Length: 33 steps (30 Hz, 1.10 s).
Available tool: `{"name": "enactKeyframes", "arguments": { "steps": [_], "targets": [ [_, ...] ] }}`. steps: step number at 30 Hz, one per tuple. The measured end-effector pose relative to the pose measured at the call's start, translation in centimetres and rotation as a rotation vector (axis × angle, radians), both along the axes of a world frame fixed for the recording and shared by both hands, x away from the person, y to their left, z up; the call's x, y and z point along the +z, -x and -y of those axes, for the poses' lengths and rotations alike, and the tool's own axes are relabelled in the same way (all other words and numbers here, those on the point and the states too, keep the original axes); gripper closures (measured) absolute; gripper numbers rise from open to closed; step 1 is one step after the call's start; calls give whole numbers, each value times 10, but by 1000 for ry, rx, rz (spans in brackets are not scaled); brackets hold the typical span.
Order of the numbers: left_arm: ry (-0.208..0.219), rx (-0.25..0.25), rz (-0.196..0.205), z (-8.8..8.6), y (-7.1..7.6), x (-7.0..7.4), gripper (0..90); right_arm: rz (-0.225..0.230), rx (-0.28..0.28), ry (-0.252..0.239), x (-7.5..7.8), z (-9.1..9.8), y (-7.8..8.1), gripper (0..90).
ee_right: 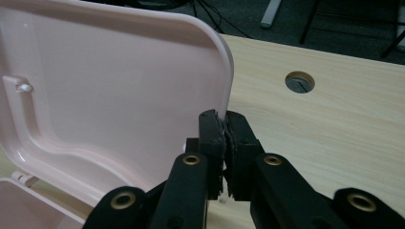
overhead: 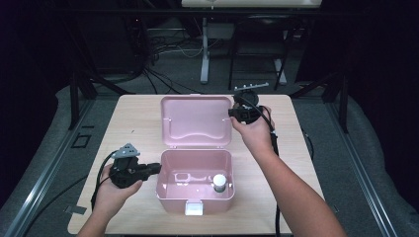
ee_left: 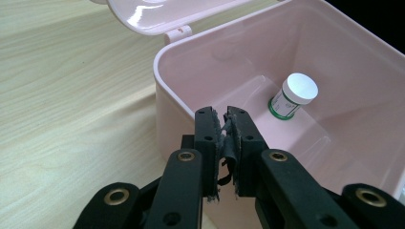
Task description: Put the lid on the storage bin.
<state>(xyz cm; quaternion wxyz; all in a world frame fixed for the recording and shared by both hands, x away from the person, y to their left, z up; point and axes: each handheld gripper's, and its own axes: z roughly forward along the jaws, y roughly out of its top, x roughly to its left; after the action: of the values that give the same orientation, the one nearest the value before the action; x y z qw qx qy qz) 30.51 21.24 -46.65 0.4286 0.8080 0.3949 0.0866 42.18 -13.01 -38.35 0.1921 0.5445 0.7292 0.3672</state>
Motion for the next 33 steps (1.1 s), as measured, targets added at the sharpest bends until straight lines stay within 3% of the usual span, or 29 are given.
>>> {"name": "enactKeyframes", "arguments": {
  "steps": [18, 33],
  "targets": [
    [1, 0, 0, 0, 0, 0, 838, 53, 42, 1, 6, 4, 18, 870],
    [1, 0, -1, 0, 0, 0, 838, 63, 62, -5, 9, 6, 29, 870]
  ]
}}
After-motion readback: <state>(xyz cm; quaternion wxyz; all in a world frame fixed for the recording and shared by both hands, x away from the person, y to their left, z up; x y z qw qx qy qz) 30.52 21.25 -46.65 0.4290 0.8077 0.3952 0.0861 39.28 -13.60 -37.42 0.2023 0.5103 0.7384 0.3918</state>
